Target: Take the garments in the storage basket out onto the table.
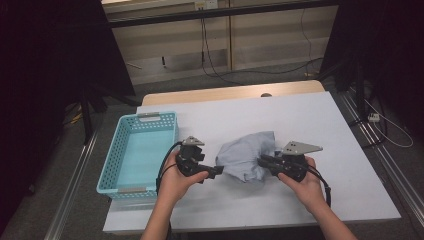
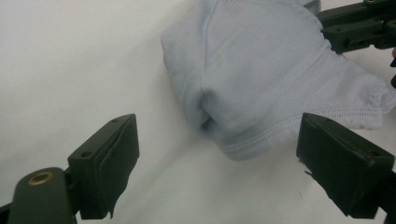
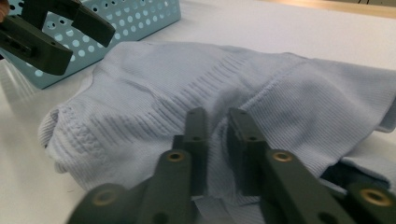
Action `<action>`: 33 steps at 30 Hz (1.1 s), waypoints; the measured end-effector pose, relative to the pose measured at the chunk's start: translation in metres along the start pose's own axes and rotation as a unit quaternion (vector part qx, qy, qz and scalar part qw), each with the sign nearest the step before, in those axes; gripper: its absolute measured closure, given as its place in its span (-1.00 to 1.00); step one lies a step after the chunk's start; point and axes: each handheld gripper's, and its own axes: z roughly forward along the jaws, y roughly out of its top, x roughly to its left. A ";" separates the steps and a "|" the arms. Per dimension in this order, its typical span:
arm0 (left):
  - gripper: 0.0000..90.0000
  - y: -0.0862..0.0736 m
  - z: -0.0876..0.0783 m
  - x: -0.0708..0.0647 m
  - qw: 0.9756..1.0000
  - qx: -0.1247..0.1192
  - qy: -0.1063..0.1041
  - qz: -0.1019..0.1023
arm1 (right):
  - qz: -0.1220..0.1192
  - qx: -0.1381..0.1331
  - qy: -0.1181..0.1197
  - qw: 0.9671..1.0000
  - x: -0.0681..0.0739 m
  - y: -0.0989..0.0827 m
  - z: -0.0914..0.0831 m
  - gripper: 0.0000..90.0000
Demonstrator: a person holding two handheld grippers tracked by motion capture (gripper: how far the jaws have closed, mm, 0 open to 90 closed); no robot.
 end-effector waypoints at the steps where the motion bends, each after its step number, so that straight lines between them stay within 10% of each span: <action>1: -0.70 0.000 0.000 0.000 1.000 0.000 0.000 0.000 | 0.000 -0.005 0.001 1.000 0.000 0.001 -0.001 0.89; 33: -0.45 -0.005 0.061 -0.028 0.999 0.024 -0.049 0.004 | 0.013 -0.032 -0.071 0.997 -0.026 -0.015 -0.047 0.93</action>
